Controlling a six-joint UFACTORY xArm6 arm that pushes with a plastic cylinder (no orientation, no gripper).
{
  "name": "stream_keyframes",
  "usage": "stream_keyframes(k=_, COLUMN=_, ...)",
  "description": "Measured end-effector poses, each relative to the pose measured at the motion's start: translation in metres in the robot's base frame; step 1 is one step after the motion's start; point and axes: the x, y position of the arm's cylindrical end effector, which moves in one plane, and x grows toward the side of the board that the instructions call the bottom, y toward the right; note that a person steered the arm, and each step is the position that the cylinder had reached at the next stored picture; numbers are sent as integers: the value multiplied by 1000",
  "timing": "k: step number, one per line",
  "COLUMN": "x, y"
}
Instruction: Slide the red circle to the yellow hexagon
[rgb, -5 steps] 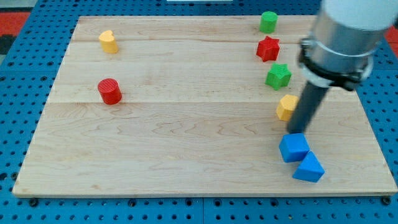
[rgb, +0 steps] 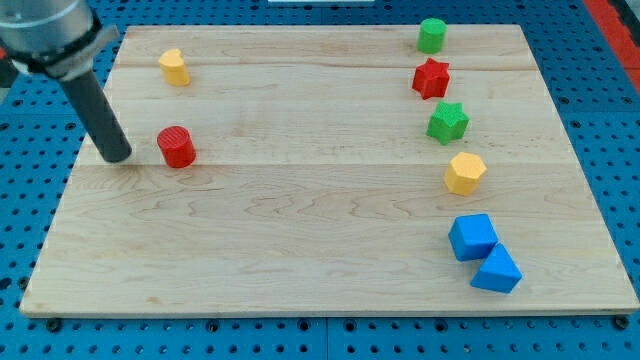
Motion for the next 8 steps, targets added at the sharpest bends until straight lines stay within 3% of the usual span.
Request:
stream_keyframes(k=1, x=-16, y=114)
stream_keyframes(k=2, x=-14, y=154)
stream_keyframes(k=3, x=-13, y=72)
stream_keyframes(k=4, x=20, y=67)
stream_keyframes(k=6, x=32, y=229)
stream_keyframes(k=7, x=4, y=199)
stream_keyframes(k=8, x=6, y=246)
